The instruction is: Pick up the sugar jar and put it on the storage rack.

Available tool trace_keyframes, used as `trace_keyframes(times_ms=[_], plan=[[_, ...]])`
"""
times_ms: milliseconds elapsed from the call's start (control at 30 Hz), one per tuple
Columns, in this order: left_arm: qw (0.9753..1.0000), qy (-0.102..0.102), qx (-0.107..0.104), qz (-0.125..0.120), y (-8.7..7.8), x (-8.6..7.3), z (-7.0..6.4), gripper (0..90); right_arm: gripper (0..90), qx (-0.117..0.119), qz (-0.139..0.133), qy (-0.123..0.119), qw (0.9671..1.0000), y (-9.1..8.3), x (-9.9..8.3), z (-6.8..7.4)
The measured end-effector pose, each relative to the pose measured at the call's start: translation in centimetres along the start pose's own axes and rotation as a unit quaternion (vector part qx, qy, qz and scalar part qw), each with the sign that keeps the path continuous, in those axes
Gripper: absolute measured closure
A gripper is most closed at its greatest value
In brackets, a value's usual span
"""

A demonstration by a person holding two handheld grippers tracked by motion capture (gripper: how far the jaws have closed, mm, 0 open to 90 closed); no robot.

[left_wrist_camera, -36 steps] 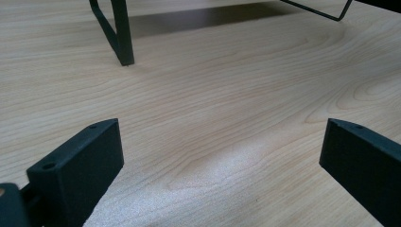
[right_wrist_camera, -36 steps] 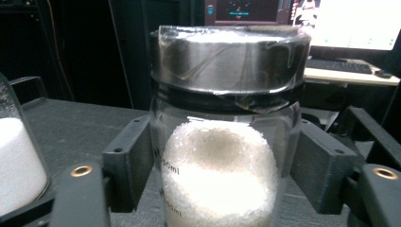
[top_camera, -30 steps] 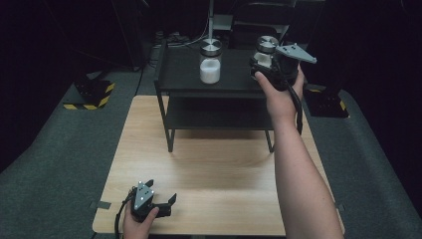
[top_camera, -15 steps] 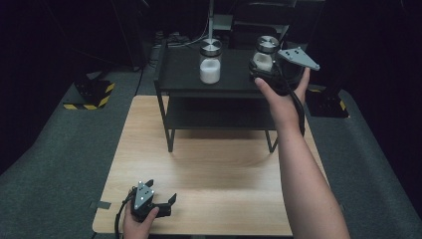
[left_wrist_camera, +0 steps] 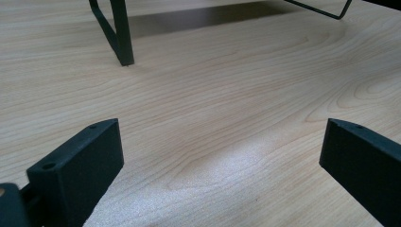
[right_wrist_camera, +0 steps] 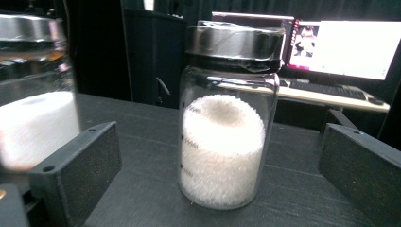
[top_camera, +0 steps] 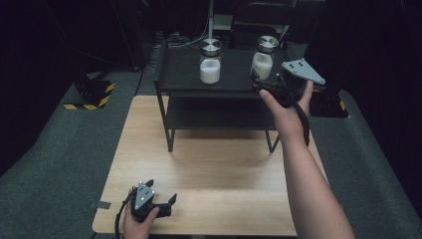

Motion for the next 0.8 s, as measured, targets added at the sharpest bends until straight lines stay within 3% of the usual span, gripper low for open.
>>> trace_keyframes(times_ms=[367,800], plan=[[1.0000,0.001,0.001,0.001,0.0,0.0,-0.1,0.7,0.0,0.016,-0.008,0.002,0.9998,-2.3,-1.5,-0.7],[1.0000,0.003,0.002,0.002,0.1,0.0,-0.1,0.7,0.0,0.047,-0.025,0.012,0.9985,-6.2,-5.3,-1.9]])
Point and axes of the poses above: each handheld gripper's, and its own axes: y roughly forward along the jaws, x roughly out of its top, z roughly to its left, the point moved 7 cm from there along y, roughly forward along the jaws, and after that the axes turned 11 degrees about -x, right-handed, at the moved point
